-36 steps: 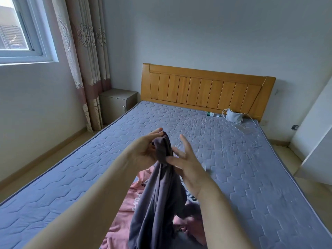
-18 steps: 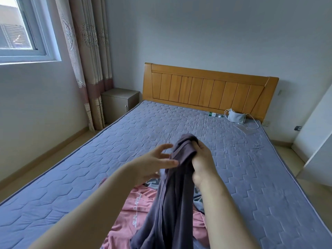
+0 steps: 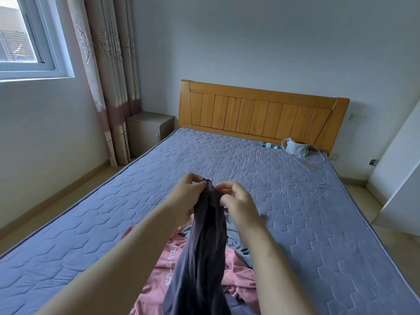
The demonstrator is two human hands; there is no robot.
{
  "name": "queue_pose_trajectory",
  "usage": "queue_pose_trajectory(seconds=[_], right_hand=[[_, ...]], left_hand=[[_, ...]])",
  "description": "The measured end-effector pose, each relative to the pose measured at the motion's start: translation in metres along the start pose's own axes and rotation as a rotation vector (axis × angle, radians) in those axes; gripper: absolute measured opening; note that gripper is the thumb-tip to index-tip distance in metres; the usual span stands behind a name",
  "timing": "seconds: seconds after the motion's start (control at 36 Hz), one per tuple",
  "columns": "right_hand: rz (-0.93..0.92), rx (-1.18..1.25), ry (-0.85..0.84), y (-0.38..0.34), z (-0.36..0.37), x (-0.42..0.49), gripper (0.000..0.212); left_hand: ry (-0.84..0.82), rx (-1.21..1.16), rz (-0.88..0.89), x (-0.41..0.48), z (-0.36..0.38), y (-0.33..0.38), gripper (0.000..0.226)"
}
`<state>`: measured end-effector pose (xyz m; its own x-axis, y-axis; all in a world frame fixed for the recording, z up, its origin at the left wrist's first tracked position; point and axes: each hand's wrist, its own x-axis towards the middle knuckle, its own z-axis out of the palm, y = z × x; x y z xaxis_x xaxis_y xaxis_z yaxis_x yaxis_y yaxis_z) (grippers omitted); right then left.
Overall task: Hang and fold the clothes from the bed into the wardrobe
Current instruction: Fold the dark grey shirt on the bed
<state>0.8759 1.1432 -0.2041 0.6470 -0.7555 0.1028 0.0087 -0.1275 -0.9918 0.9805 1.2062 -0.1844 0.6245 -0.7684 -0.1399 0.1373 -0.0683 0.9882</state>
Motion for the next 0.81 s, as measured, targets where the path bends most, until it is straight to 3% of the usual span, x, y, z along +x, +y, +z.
queue_pose_trajectory(seconds=[0.08, 0.14, 0.19, 0.25, 0.33, 0.44, 0.53, 0.61, 0.81], right_hand=[[0.043, -0.055, -0.181, 0.008, 0.005, -0.002, 0.034], [0.016, -0.168, -0.172, 0.013, 0.007, -0.002, 0.031], [-0.036, -0.268, -0.058, 0.014, 0.006, 0.0, 0.015], [-0.082, -0.254, 0.083, 0.015, 0.004, 0.003, 0.015], [-0.058, -0.119, 0.108, 0.013, 0.006, 0.004, 0.016], [-0.013, -0.016, 0.17, 0.01, 0.006, 0.004, 0.014], [-0.038, -0.052, 0.235, 0.01, 0.002, 0.004, 0.012], [-0.11, -0.091, 0.303, 0.007, 0.002, 0.005, 0.017], [-0.168, -0.09, 0.495, -0.003, -0.008, 0.0, 0.029]], left_hand=[[0.007, -0.109, 0.008, -0.001, -0.002, 0.004, 0.017], [-0.016, -0.127, 0.033, -0.002, -0.005, 0.007, 0.015], [-0.037, -0.079, 0.071, -0.002, -0.009, 0.01, 0.016], [-0.027, 0.076, 0.142, -0.001, -0.012, 0.01, 0.017], [-0.123, 0.286, 0.306, -0.003, -0.016, 0.006, 0.013], [-0.277, 0.778, 0.422, -0.005, -0.02, 0.002, 0.033], [-0.09, 1.131, 0.459, -0.001, -0.021, -0.003, 0.036], [0.078, 1.138, 0.447, 0.004, -0.026, -0.01, 0.032], [0.198, 1.17, 0.258, 0.015, -0.042, -0.029, 0.019]])
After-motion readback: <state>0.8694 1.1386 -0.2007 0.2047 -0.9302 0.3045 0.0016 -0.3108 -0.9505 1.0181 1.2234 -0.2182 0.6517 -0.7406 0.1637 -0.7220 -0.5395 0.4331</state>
